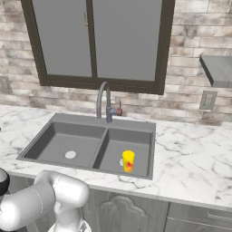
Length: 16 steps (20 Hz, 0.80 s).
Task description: Move any existing items from the left basin to the right basin for drying. Then move the mug from the counter to the left basin of the sink for washing.
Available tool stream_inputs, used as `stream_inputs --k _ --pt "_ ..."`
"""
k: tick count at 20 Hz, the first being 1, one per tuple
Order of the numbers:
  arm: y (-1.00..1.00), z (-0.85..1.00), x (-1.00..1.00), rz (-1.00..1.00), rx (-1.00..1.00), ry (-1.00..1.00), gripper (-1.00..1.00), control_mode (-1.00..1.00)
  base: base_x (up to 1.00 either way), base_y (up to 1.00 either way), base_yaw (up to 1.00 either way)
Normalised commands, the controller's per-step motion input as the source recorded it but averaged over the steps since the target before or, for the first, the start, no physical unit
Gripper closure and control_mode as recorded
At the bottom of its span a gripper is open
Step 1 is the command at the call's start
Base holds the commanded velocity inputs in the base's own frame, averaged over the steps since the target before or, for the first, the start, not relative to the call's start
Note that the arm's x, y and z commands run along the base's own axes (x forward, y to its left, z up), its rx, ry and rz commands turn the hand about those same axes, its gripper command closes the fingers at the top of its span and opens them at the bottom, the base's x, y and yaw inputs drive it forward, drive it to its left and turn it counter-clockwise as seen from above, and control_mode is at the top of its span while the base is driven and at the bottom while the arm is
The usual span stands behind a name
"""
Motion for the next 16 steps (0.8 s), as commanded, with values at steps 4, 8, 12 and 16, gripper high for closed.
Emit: stream_inputs --k 4,8,12,16 --pt "0.35 0.0 -0.04 0.09 0.0 -0.1 -1.0 -1.0 0.0 0.0 0.0" --pt "0.23 -0.07 0.0 0.12 0.02 -0.08 -1.0 -1.0 0.0 0.0 0.0" --pt "0.09 -0.12 -0.01 0.14 0.04 -0.02 -1.0 -1.0 0.0 0.0 0.0" --pt "0.2 -0.12 0.06 0.12 0.04 0.0 -1.0 -1.0 0.0 0.0 0.0"
